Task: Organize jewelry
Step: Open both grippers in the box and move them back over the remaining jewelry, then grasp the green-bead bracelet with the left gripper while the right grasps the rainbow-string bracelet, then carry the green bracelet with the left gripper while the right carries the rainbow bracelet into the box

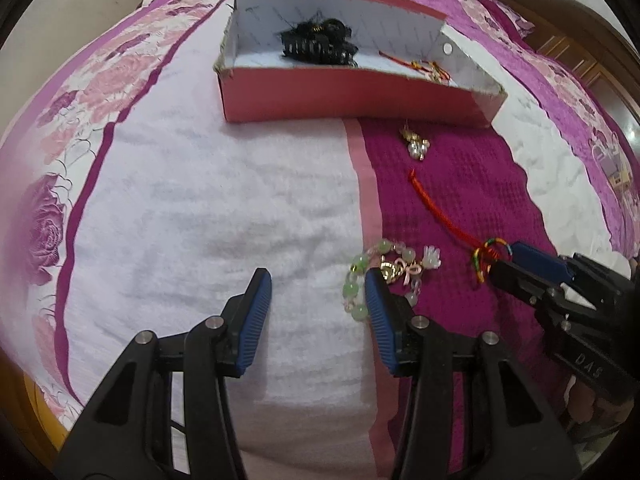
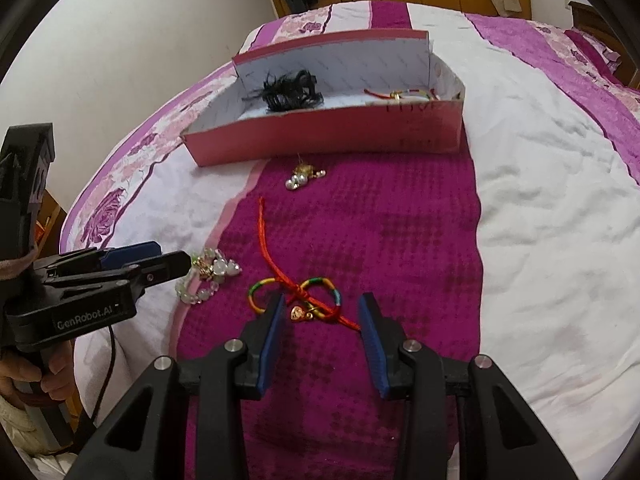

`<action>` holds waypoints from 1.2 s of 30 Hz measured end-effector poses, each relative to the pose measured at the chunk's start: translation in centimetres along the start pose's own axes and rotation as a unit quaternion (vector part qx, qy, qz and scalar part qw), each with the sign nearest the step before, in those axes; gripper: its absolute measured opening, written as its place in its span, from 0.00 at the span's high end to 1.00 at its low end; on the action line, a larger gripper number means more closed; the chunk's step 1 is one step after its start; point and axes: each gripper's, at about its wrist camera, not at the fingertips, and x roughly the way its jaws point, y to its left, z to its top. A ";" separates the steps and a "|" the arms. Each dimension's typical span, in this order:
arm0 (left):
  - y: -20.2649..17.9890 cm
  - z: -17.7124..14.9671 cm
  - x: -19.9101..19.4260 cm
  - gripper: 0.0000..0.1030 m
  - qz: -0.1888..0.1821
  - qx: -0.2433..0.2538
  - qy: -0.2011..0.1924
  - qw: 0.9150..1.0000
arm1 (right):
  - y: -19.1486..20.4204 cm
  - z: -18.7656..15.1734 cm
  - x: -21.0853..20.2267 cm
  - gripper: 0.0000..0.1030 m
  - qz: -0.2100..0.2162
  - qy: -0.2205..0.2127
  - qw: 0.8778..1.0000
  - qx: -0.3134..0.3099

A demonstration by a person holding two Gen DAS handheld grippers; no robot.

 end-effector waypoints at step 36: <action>-0.3 0.9 -3.9 1.00 -0.067 0.000 -0.085 0.994 | 0.7 0.2 -1.9 0.94 0.038 -0.050 0.998 -0.019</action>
